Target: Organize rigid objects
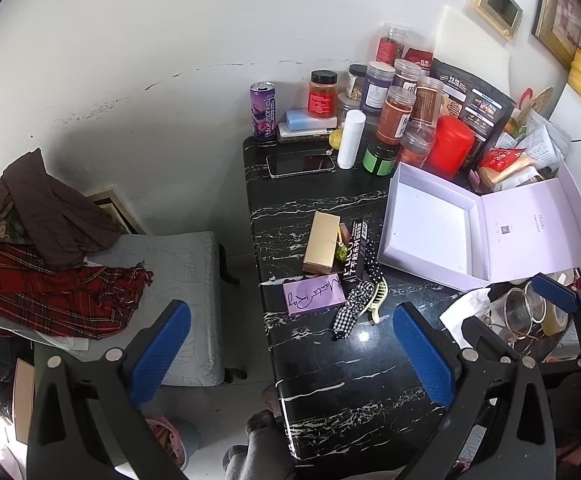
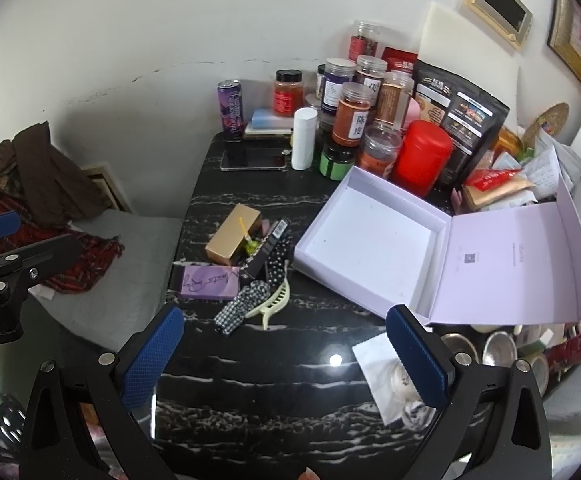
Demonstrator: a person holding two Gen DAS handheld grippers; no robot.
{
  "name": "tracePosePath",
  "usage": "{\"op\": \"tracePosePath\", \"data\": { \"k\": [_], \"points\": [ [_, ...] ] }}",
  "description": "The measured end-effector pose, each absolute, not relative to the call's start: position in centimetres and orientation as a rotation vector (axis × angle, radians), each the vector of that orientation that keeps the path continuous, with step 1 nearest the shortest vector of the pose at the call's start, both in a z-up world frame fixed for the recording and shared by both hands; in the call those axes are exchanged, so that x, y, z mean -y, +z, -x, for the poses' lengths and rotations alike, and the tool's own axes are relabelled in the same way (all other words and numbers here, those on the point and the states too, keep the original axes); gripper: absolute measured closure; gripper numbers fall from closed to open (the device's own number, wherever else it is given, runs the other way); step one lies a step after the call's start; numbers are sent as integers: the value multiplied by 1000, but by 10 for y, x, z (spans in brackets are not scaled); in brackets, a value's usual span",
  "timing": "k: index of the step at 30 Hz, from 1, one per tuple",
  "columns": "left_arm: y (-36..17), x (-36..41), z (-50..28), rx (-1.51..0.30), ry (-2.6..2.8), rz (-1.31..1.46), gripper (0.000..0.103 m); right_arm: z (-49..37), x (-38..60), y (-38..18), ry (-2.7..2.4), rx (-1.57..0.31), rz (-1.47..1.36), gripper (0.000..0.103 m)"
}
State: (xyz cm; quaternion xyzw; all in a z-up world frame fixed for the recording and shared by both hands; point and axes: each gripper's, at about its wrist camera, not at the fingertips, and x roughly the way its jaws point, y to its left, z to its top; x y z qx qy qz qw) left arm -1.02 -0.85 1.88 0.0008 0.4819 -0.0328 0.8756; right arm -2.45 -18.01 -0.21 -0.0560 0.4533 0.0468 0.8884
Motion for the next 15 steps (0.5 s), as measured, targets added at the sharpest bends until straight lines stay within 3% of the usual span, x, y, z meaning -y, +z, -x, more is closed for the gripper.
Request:
{"op": "tracePosePath", "data": {
  "k": [15],
  "points": [
    [21, 12, 13, -1004, -73, 1, 0, 25, 180, -2, 96, -941, 117, 0]
  ]
}}
